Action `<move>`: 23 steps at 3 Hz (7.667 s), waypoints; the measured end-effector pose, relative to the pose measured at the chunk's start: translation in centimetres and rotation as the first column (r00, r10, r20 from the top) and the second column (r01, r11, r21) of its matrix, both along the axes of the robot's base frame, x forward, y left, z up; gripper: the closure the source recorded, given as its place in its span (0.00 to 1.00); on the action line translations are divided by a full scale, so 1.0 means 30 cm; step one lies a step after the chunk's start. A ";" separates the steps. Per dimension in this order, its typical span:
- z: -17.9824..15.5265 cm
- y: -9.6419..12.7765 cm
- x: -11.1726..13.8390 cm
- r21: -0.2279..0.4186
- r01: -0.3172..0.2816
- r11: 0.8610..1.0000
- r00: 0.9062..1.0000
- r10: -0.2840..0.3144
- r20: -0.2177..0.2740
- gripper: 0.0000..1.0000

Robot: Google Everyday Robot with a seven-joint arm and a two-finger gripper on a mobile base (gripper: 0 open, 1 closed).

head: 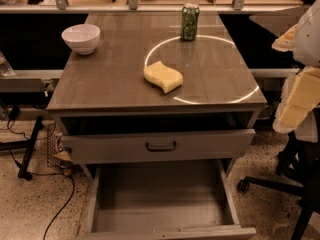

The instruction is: Place green can into middle drawer

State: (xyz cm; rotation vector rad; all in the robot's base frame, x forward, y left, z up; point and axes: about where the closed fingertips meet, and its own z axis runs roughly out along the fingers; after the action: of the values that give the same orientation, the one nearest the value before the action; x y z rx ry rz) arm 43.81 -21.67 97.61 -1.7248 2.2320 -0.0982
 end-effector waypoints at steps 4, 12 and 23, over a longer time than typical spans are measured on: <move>-0.056 0.161 0.748 0.181 -0.070 0.981 0.982 0.035 0.187 0.00; -0.241 0.266 1.584 0.788 0.227 0.572 0.808 -0.562 0.176 0.00; -0.056 0.340 0.598 0.806 -0.245 0.539 0.967 0.078 0.241 1.00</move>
Offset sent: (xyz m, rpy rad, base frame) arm 0.1279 0.0163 -0.0033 0.0969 -0.0931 0.0866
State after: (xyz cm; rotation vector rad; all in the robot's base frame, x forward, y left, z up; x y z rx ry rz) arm 61.74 -11.48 95.95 -1.2619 1.5214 0.7251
